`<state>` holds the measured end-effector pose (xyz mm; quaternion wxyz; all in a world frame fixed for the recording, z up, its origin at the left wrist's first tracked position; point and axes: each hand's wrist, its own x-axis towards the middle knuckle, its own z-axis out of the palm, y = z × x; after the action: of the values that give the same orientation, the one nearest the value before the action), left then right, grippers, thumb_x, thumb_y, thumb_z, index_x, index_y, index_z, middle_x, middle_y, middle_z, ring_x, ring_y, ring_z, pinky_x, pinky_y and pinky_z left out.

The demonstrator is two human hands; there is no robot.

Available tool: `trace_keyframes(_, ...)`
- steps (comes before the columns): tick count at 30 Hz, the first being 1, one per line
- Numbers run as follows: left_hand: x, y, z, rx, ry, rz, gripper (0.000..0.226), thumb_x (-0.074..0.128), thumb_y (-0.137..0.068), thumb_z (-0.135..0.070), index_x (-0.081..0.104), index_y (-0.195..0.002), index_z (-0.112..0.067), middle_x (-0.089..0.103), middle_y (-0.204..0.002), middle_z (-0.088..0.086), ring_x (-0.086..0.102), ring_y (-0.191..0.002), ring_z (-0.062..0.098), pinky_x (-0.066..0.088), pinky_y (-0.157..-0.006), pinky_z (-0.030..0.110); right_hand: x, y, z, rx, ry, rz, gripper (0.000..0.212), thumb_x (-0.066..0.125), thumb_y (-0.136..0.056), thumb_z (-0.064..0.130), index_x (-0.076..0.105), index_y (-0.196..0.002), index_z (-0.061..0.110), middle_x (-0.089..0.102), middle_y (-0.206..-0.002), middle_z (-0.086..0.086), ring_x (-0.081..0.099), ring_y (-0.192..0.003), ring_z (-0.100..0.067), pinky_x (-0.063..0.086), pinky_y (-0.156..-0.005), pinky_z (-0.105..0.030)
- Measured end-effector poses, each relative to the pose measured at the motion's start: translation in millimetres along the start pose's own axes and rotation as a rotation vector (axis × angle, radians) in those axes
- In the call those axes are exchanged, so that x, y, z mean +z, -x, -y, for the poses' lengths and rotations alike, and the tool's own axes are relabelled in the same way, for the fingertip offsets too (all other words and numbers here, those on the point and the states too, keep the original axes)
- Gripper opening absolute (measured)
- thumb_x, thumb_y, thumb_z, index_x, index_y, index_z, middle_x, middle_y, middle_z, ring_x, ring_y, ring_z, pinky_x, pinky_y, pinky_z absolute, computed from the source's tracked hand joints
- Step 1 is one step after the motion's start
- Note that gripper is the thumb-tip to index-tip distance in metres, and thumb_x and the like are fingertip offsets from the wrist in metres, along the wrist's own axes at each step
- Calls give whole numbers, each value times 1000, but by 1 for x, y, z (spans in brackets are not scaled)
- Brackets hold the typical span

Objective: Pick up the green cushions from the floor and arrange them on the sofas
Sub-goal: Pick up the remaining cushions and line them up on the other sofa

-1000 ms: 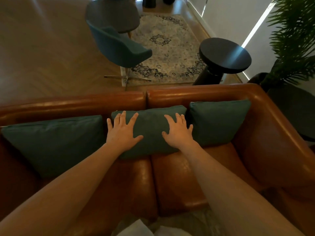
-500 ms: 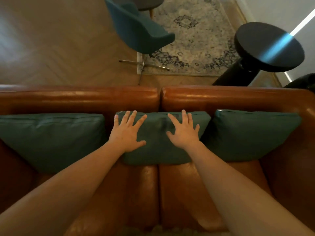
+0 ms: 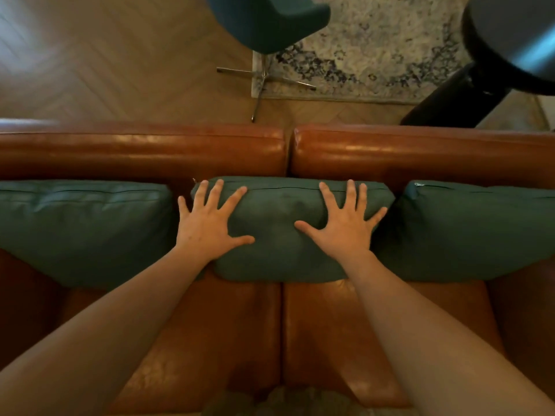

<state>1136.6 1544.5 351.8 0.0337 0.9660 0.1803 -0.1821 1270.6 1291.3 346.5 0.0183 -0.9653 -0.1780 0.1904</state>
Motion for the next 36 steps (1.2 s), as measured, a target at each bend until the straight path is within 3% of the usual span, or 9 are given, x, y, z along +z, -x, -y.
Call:
trace_keyframes(6,13,-23,-7,-22,14,10,114,40,-72,-101,-12,-162,-54,-1,-176,7,-3,-161,37,12,-125,70,1,-29,-8,-13,-40,138,110,40,-76,104,3,-168,57,-16,-180,-6,-21,-165,-39,-3,-121,-84)
trace_keyframes(9,13,-10,-4,-51,131,-179,115,56,-72,-94,3,-165,-50,-7,-174,14,-1,-159,41,14,-127,64,3,-24,-16,-19,-105,47,107,41,-79,102,7,-169,54,-14,-180,-6,-17,-165,-38,-2,-123,-78)
trace_keyframes(13,26,23,-8,-452,860,-383,119,81,-70,-75,18,-164,-40,16,-167,9,17,-155,35,26,-124,57,23,5,-42,154,-535,-473,100,72,-90,71,31,-169,25,19,-173,-22,20,-159,-46,23,-127,-57)
trace_keyframes(18,38,13,-18,-833,1791,48,110,77,-72,-74,19,-162,-52,33,-168,-3,28,-154,40,34,-108,82,45,12,-48,695,-1431,-1,112,80,-79,71,18,-170,47,32,-172,0,37,-155,-38,41,-115,-68)
trace_keyframes(21,39,6,-27,-790,1827,34,95,76,-80,-66,30,-160,-45,50,-152,-8,35,-151,36,35,-108,80,53,15,-50,661,-1518,61,103,80,-75,71,31,-163,52,46,-163,9,43,-151,-36,42,-105,-82)
trace_keyframes(24,38,10,-34,-741,1859,7,93,75,-80,-62,33,-160,-40,56,-123,-19,43,-146,31,40,-109,72,53,25,-49,648,-1548,9,101,81,-75,68,34,-163,49,51,-158,10,48,-148,-33,48,-103,-76)
trace_keyframes(28,41,11,-34,-769,1824,-3,95,76,-79,-66,31,-160,-44,55,-137,-13,43,-146,31,39,-111,73,57,27,-46,612,-1535,20,92,76,-89,60,27,-166,48,49,-157,9,46,-149,-32,48,-109,-66)
trace_keyframes(32,40,0,-31,-795,1768,4,100,77,-78,-70,24,-160,-51,42,-161,-7,36,-150,35,35,-109,80,57,14,-48,546,-1517,161,121,81,-66,75,14,-165,56,44,-161,10,43,-150,-31,42,-113,-76)
trace_keyframes(36,47,24,-35,-752,1735,-109,113,82,-67,-71,22,-161,-52,43,-155,-15,44,-143,26,47,-107,67,79,20,-80,449,-1323,181,153,96,-38,84,16,-165,56,45,-162,6,49,-148,-26,49,-116,-61)
